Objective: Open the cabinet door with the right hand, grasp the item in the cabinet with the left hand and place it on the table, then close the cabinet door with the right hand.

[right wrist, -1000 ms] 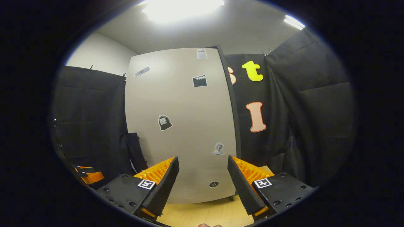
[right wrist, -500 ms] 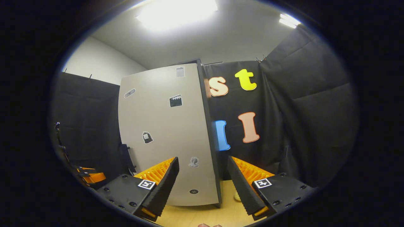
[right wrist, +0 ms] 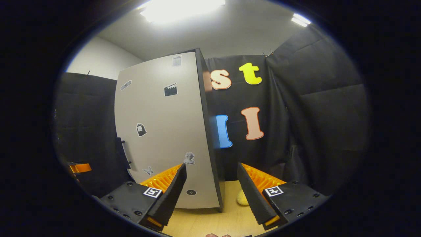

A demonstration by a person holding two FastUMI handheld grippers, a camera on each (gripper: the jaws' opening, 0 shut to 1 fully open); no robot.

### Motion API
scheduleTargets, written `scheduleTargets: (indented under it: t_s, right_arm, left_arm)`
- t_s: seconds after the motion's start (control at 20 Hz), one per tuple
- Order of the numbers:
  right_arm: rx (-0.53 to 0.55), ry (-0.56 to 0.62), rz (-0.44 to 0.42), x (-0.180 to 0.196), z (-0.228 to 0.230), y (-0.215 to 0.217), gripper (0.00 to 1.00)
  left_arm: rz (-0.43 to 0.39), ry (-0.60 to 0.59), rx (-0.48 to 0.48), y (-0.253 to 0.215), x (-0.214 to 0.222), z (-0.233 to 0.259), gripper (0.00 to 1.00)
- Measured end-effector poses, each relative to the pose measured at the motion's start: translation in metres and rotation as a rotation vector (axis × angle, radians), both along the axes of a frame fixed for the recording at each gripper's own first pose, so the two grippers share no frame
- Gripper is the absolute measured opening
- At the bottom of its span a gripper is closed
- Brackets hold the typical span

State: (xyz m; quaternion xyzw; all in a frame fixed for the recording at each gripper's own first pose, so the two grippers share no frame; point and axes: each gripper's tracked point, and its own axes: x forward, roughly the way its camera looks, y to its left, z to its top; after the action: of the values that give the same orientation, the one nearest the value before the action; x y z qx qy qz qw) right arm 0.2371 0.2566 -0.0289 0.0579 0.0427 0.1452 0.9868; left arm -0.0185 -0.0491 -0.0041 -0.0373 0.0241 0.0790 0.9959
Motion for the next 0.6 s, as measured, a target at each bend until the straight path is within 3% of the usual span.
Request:
scheduleTargets:
  t_s: [0.15,0.35,0.6]
  right_arm:
    - [-0.041,0.009,-0.015,-0.009,-0.016,0.005,0.97]
    - [-0.118,0.056,-0.065,-0.009,-0.032,-0.004,0.97]
    - [-0.092,0.061,-0.152,-0.010,-0.034,-0.003,0.98]
  left_arm:
    - [-0.023,-0.063,0.002,0.010,0.004,0.013,0.92]
    - [-0.123,-0.108,-0.030,0.008,0.009,0.015,0.91]
    - [-0.158,-0.120,-0.012,0.023,0.021,0.007,0.91]
